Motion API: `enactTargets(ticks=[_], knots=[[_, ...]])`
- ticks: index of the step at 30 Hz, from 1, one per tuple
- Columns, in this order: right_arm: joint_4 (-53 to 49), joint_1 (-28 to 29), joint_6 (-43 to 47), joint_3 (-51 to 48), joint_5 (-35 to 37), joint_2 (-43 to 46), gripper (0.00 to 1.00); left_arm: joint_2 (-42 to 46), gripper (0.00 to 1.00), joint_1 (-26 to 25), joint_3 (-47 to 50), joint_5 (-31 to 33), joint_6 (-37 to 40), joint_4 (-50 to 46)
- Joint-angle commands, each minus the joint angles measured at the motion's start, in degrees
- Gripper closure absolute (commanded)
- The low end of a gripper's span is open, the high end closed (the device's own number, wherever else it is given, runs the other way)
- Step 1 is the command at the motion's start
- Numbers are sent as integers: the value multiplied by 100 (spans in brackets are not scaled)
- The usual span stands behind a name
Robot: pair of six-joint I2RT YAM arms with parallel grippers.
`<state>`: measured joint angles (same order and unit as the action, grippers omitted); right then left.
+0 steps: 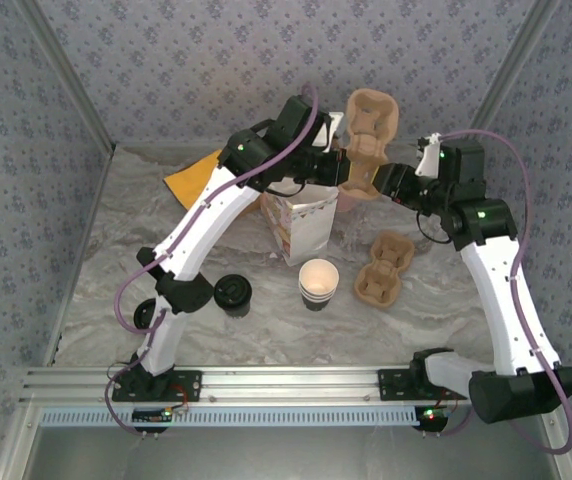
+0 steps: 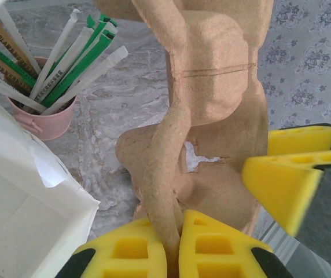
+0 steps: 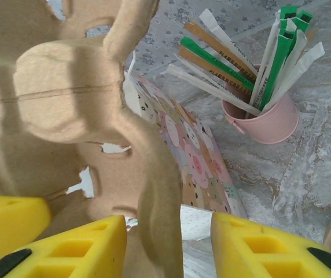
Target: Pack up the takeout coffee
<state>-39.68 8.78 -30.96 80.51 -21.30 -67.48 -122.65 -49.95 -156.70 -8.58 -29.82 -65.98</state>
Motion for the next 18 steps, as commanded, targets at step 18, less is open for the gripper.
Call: enactTargets(ticks=[18], knots=[[-26,125,143,174,79,-82,88,-7,87,-102,-38,-124,20,6]])
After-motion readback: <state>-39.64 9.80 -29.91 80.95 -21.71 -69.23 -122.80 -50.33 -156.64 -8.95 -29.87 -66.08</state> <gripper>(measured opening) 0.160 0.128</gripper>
